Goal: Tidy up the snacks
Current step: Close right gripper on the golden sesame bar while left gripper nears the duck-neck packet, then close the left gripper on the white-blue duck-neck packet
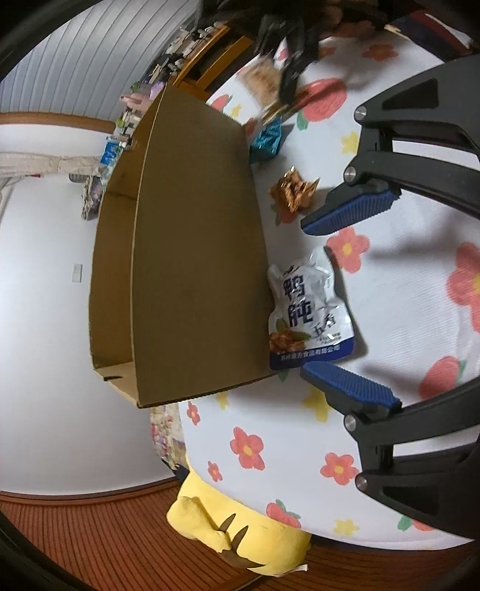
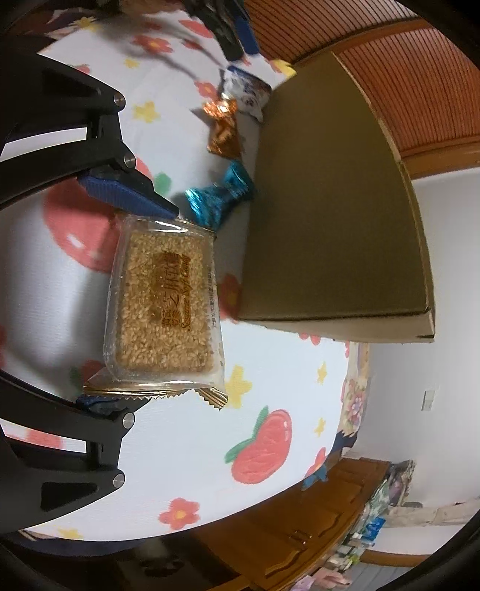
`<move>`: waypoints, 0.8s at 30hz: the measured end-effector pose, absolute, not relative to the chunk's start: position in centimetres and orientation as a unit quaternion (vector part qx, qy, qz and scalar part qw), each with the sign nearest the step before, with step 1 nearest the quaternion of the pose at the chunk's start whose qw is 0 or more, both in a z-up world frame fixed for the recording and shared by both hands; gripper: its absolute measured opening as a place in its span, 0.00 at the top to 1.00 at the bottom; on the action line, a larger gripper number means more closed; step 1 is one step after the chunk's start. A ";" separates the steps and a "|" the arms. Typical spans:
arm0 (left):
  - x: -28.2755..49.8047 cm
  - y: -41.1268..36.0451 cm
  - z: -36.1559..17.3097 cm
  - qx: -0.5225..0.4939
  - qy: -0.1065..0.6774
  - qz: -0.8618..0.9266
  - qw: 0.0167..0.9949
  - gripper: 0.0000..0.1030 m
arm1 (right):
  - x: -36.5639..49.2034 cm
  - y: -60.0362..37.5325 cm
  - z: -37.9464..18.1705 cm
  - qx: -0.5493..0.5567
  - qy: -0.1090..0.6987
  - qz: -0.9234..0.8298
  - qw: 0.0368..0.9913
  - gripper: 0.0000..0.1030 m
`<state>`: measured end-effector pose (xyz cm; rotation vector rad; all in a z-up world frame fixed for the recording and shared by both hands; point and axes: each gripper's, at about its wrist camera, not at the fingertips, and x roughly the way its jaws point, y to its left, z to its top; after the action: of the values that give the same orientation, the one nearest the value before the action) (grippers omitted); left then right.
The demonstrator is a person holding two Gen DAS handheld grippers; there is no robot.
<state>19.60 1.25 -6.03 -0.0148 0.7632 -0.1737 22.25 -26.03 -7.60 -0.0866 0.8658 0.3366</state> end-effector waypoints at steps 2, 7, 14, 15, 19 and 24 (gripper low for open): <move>20.3 1.2 -6.4 -0.003 0.377 -0.079 0.923 0.31 | 21.2 -26.0 -7.5 -0.040 0.412 0.169 0.895 0.24; 22.3 0.6 -7.7 0.014 0.398 -0.065 0.915 0.31 | 19.7 -25.7 -7.3 -0.024 0.399 0.188 0.897 0.24; 23.4 -0.2 -8.6 0.037 0.409 -0.047 0.911 0.27 | 18.9 -24.7 -7.5 -0.034 0.393 0.200 0.897 0.24; 23.5 -0.4 -8.7 0.043 0.409 -0.047 0.910 0.25 | 19.0 -24.7 -7.6 -0.034 0.393 0.201 0.896 0.24; 23.7 -0.5 -9.0 0.051 0.408 -0.045 0.911 0.21 | 18.9 -24.8 -7.9 -0.033 0.396 0.203 0.895 0.24; 24.2 -0.5 -9.3 0.048 0.413 -0.044 0.908 0.16 | 19.1 -24.9 -7.9 -0.031 0.397 0.203 0.895 0.24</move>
<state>24.18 -0.46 -9.29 0.0984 0.8521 -0.0905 19.13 -24.92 -7.95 -0.0636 0.8227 0.4207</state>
